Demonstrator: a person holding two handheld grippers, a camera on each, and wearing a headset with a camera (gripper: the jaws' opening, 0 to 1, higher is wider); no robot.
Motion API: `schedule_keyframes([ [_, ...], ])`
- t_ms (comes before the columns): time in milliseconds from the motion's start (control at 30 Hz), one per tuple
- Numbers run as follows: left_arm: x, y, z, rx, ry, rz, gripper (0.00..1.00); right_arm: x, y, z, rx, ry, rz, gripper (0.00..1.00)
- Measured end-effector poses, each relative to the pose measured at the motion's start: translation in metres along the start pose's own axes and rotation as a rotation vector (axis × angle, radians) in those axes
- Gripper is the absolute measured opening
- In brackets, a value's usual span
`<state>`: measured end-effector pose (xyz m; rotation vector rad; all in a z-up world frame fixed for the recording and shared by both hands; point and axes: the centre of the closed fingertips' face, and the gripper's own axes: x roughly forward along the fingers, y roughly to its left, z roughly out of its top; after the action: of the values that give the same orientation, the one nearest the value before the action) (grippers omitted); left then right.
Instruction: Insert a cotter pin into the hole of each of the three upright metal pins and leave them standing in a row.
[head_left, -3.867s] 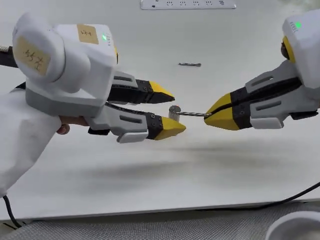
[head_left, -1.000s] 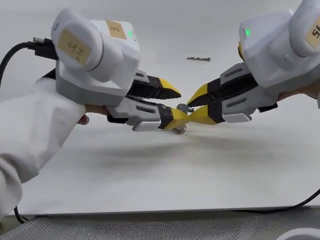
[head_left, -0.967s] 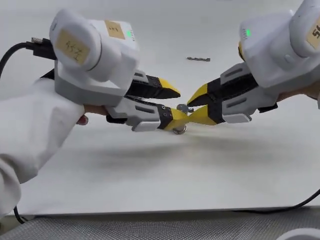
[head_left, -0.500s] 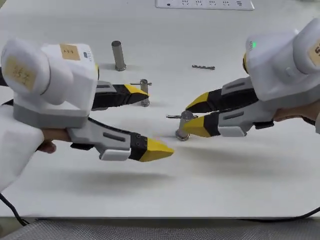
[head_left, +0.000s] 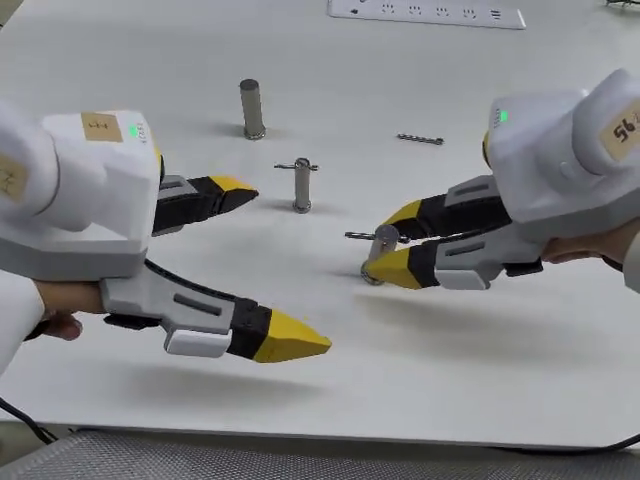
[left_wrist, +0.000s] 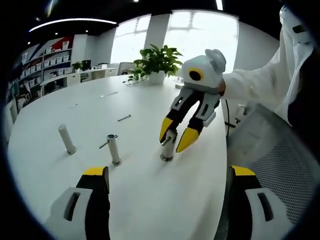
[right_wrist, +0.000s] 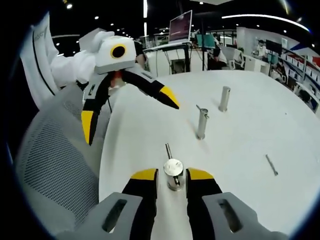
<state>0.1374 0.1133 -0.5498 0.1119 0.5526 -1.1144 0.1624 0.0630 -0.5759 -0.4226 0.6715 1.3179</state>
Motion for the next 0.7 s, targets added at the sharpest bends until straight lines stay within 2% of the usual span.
schedule_keyframes([
  [67,0.0,-0.001,-0.004,0.003,0.014,-0.005,0.99,0.0,-0.002,-0.001,0.005,-0.001,-0.007,0.12],
  [200,0.0,0.001,-0.016,-0.007,0.043,-0.003,0.99,0.001,-0.003,-0.003,0.003,0.005,-0.008,0.1],
  [300,-0.002,0.003,-0.022,-0.013,0.044,0.001,0.99,0.002,-0.003,-0.003,-0.004,0.006,-0.011,0.09],
  [433,-0.005,0.01,-0.024,-0.027,0.038,0.025,0.99,0.003,-0.003,-0.002,-0.009,-0.013,-0.025,0.09],
  [533,-0.007,0.013,-0.023,-0.023,0.036,0.039,0.99,0.003,-0.005,-0.001,-0.058,-0.01,-0.052,0.08],
  [700,-0.01,0.016,-0.023,-0.031,0.027,0.054,0.99,0.001,-0.013,-0.001,-0.037,-0.01,-0.059,0.08],
])
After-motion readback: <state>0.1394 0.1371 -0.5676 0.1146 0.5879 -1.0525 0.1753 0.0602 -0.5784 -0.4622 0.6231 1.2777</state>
